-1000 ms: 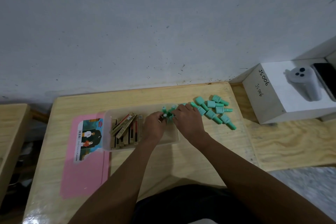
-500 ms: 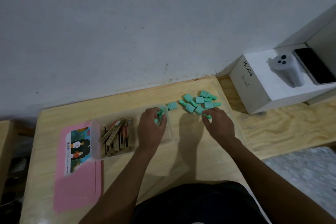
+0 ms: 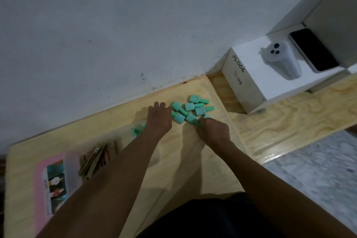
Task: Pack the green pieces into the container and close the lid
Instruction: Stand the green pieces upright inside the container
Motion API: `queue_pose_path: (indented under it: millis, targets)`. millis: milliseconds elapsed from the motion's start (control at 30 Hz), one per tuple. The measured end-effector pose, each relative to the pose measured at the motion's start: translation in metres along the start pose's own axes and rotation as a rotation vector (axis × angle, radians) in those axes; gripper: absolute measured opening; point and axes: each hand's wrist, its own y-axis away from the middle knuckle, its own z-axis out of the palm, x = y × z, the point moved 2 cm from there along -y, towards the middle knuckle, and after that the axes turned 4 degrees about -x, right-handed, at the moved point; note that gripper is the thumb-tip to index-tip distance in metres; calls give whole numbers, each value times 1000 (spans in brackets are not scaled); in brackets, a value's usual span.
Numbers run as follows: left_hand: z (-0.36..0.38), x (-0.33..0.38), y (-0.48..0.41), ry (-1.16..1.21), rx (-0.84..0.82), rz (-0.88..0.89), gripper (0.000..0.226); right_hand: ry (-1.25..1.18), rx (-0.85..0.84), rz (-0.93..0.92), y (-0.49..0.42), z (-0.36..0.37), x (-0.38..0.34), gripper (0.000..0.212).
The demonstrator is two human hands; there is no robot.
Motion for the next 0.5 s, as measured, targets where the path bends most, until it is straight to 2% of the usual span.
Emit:
queue_pose_path:
  millis: [333, 500]
  targets:
    - [9, 5, -8, -24, -6, 29, 27, -35, 22, 73, -1, 3, -1, 29]
    - [-5, 8, 0, 159, 24, 31, 20, -337, 82, 166, 9, -5, 4, 33]
